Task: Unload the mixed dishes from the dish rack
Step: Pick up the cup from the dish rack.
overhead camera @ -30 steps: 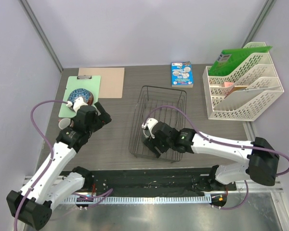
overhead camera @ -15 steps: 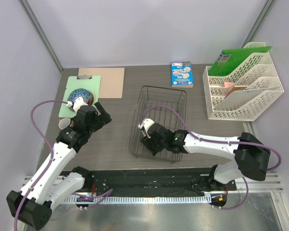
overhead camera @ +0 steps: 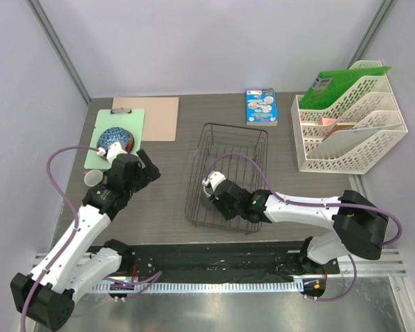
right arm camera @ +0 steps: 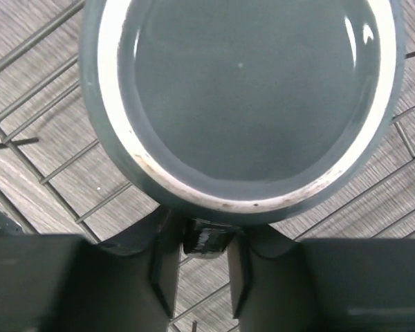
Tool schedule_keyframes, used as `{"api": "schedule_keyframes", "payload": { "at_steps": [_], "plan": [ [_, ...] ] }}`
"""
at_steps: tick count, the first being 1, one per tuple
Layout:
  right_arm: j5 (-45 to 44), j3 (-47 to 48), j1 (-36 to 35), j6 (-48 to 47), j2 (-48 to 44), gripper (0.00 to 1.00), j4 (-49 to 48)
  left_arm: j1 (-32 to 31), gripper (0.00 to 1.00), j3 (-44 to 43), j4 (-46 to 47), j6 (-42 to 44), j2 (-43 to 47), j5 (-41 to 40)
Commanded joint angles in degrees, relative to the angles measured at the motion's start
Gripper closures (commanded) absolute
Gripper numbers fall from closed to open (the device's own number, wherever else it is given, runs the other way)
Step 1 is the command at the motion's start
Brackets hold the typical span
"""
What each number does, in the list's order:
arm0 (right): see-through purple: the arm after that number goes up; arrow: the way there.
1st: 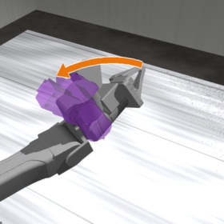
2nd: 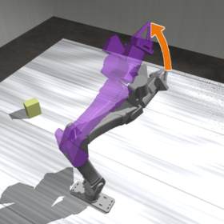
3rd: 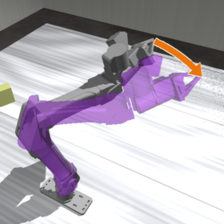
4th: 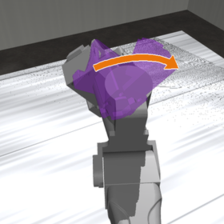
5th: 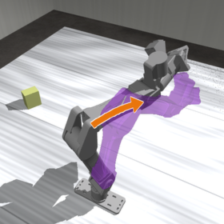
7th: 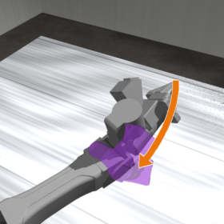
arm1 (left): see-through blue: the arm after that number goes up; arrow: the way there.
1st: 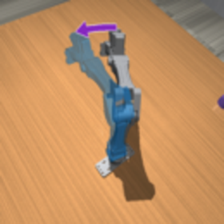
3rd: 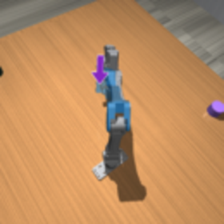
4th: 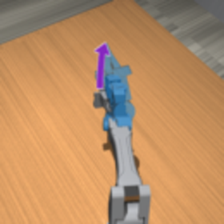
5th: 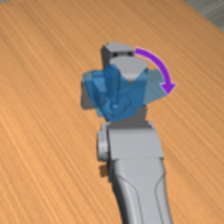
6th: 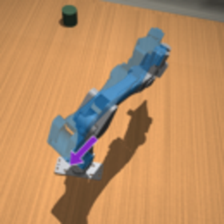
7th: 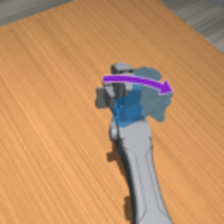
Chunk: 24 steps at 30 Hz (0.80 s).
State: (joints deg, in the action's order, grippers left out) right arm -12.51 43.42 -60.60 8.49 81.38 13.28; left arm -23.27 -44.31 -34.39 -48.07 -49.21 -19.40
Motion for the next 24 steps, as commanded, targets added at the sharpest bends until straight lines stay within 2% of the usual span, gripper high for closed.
{"api": "schedule_keyframes", "payload": {
  "at_steps": [1,8,13,19,21,24],
  "plan": [
    [-2.2,-0.4,0.1,1.1,-1.6,0.68,-4.3,-0.3,0.02,0.5,2.0,-0.7,1.4,-0.1],
    [-3.3,-1.5,0.0,0.9,-4.3,0.99,-4.6,-0.4,0.04,1.4,1.9,-0.8,2.0,0.0],
    [-3.7,-0.5,0.0,1.2,-9.3,0.99,-1.3,-0.3,0.04,1.2,1.9,-0.7,2.4,-0.5],
    [-7.1,4.7,-0.1,1.9,-21.9,0.99,5.9,-0.3,0.07,1.1,2.4,-0.7,2.9,-0.8],
    [-7.6,6.1,-0.1,2.0,-26.5,0.99,5.4,-0.3,0.08,1.0,2.8,-0.9,3.3,-0.7],
    [-6.9,4.8,0.0,4.5,-30.0,0.99,-0.6,-0.3,0.08,1.3,5.3,-0.9,4.3,1.3]
  ]
}}
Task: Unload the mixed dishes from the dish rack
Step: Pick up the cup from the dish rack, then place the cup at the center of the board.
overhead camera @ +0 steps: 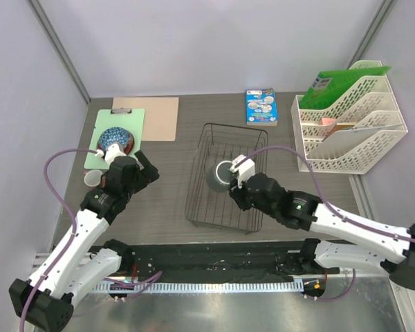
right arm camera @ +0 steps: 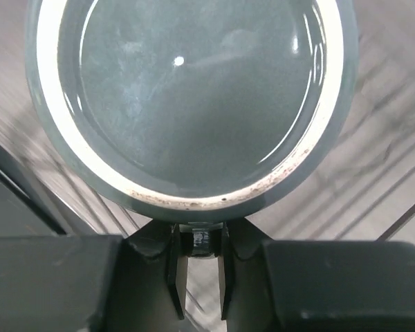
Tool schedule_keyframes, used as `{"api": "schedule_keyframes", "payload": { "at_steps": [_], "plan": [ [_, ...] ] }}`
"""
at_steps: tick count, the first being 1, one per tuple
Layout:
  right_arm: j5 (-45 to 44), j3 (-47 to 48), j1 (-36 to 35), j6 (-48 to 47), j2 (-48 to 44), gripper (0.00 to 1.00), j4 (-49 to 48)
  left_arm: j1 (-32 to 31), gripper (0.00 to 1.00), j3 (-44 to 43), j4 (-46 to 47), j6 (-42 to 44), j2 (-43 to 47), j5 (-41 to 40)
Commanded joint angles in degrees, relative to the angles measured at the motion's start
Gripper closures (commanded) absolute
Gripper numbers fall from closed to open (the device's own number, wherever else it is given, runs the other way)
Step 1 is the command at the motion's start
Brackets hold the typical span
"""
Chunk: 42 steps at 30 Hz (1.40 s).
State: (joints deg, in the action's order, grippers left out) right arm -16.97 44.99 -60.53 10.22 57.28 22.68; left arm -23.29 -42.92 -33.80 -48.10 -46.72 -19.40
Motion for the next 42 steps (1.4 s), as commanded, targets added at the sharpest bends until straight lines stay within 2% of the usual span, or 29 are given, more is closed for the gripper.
{"api": "schedule_keyframes", "payload": {
  "at_steps": [1,3,5,8,10,11,12,15,18,20,23,26,32,42],
  "plan": [
    [-2.2,2.0,-0.1,4.6,-8.3,0.99,-12.5,-0.3,0.08,0.1,5.8,-0.2,2.0,2.7],
    [-1.1,-2.2,0.8,6.8,-10.2,0.99,-21.0,-0.3,0.05,0.4,7.9,-0.8,2.3,5.7],
    [4.6,-4.2,2.6,11.4,-11.1,0.99,-28.5,-0.3,0.0,0.6,10.5,-1.3,2.8,8.0],
    [15.5,-8.9,8.6,19.7,-10.5,0.99,-38.6,-0.3,0.0,2.0,13.9,-4.5,5.9,11.9],
    [20.6,-11.5,13.0,24.5,-10.2,0.99,-44.9,-0.2,0.0,5.5,20.4,-6.5,11.0,14.3],
    [24.4,-13.7,13.9,28.3,-9.9,0.99,-51.4,-0.2,0.0,7.1,23.7,-7.1,12.8,15.8],
    [25.8,-14.7,14.8,30.1,-9.4,0.99,-54.5,-0.2,0.0,10.9,32.5,-8.3,14.9,17.4],
    [32.1,-17.1,17.4,37.0,-5.7,0.99,-66.2,-0.2,0.0,16.4,45.9,-11.5,19.0,24.0],
    [35.5,-19.0,18.4,44.1,-0.8,0.99,-77.6,-0.3,0.07,14.9,47.0,-11.3,15.9,29.9],
    [36.5,-20.2,18.6,46.9,1.9,0.99,-85.9,-0.3,0.08,13.5,47.0,-11.1,11.8,35.2],
    [38.0,-20.7,18.4,51.3,6.7,0.99,-93.6,-0.2,0.09,12.9,52.1,-12.5,8.8,39.9],
    [38.5,-20.6,17.6,52.2,9.2,0.99,-95.4,-0.2,0.11,12.6,52.4,-11.9,6.9,39.9],
    [36.9,-19.9,14.2,49.0,11.5,0.99,-92.8,-0.2,0.13,12.4,55.5,-12.0,5.2,40.5],
    [37.1,-17.6,12.5,50.5,19.2,0.99,-97.7,-0.4,0.16,12.1,59.3,-13.8,7.8,43.0]
  ]
}}
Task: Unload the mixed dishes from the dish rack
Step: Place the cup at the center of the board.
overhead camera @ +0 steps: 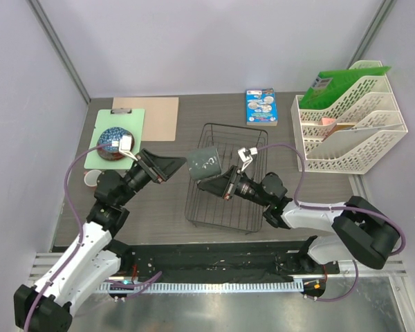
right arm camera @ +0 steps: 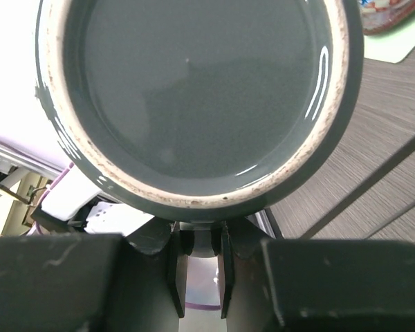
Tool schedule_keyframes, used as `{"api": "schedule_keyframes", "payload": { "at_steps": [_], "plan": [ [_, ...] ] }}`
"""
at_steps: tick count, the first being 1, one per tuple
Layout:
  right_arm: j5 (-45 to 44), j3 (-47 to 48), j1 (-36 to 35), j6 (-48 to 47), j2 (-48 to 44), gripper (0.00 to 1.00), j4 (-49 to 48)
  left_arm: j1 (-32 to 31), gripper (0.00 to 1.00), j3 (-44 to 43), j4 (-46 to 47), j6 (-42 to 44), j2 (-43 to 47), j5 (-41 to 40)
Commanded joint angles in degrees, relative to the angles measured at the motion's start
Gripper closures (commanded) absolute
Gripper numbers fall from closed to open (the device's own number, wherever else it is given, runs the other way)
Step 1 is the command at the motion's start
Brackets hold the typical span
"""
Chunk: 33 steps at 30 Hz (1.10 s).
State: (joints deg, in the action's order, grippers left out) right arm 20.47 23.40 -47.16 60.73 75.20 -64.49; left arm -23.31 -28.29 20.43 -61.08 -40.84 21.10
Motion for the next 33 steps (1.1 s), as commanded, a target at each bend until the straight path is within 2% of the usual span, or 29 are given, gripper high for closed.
{"api": "schedule_keyframes", "payload": {
  "at_steps": [1,5,11,13,14,16,17,19,21,22,23,24,25,26,27,28,30,31,32,33],
  "plan": [
    [-0.3,4.4,-1.3,0.0,1.8,0.99,-10.8,-0.2,0.16,-2.6,5.1,-0.9,2.1,2.9],
    [-0.1,7.1,-2.8,-0.3,4.7,0.99,-11.4,-0.7,0.16,-2.6,6.1,-1.2,1.5,5.0],
    [0.2,9.8,-4.8,-0.7,8.5,0.99,-12.6,-2.2,0.25,-1.5,8.6,-2.4,-1.4,7.2],
    [0.3,10.2,-5.2,-0.7,9.1,0.99,-12.7,-2.5,0.34,-1.2,9.2,-2.4,-1.7,7.4],
    [0.4,10.3,-5.3,-0.6,9.5,0.99,-12.7,-2.5,0.46,-1.1,9.3,-2.3,-1.7,7.4],
    [0.4,9.8,-5.3,-0.5,9.5,0.99,-12.8,-2.5,0.62,-1.2,8.9,-1.9,-1.4,7.4],
    [0.0,9.1,-5.3,-0.7,9.1,0.99,-12.7,-2.5,0.79,-1.8,8.2,-1.7,-1.3,7.3],
    [-0.6,8.0,-5.3,-1.5,8.3,0.99,-11.2,-2.5,0.99,-2.7,4.1,-0.2,-1.3,6.6],
    [-1.6,7.3,-5.4,-3.2,6.3,0.84,-9.2,-2.5,1.0,-4.0,1.6,1.0,-1.0,5.9],
    [-1.7,6.9,-5.2,-3.9,5.6,0.7,-6.6,-2.5,0.99,-4.0,0.5,1.1,-0.9,4.7],
    [-2.6,6.3,-5.3,-4.8,4.7,0.49,-4.9,-2.5,1.0,-4.4,-0.2,1.3,-0.6,4.4],
    [-3.6,6.0,-5.4,-7.2,2.1,0.4,-2.8,-2.5,0.99,-4.8,-1.3,2.3,-0.4,3.7],
    [-4.9,5.8,-5.7,-8.9,0.6,0.3,3.7,-2.6,1.0,-5.4,-5.5,3.0,-0.3,2.8],
    [-6.5,6.0,-5.8,-10.6,-1.4,0.11,8.3,-2.5,0.99,-7.2,-8.1,4.1,-0.1,0.3],
    [-10.8,6.5,-6.1,-12.6,-3.2,0.01,13.3,-2.5,0.99,-8.4,-10.6,5.3,-0.1,-1.1],
    [-13.6,7.2,-6.6,-17.0,-6.8,0.0,24.9,-2.5,1.0,-9.8,-14.2,8.1,-0.2,-2.8],
    [-20.1,10.2,-8.1,-20.9,-9.4,0.01,35.9,-2.5,1.0,-14.1,-24.2,10.5,-1.3,-9.5],
    [-27.0,10.9,-8.5,-23.0,-11.5,0.0,43.8,-2.5,1.0,-15.6,-27.1,13.4,-1.9,-12.4],
    [-29.8,11.5,-8.6,-23.4,-12.4,0.0,47.1,-2.5,1.0,-19.3,-34.0,14.7,-2.6,-15.3],
    [-32.0,11.4,-8.7,-23.7,-13.5,0.0,49.3,-2.5,1.0,-21.3,-37.5,16.0,-4.9,-23.2]
  ]
}}
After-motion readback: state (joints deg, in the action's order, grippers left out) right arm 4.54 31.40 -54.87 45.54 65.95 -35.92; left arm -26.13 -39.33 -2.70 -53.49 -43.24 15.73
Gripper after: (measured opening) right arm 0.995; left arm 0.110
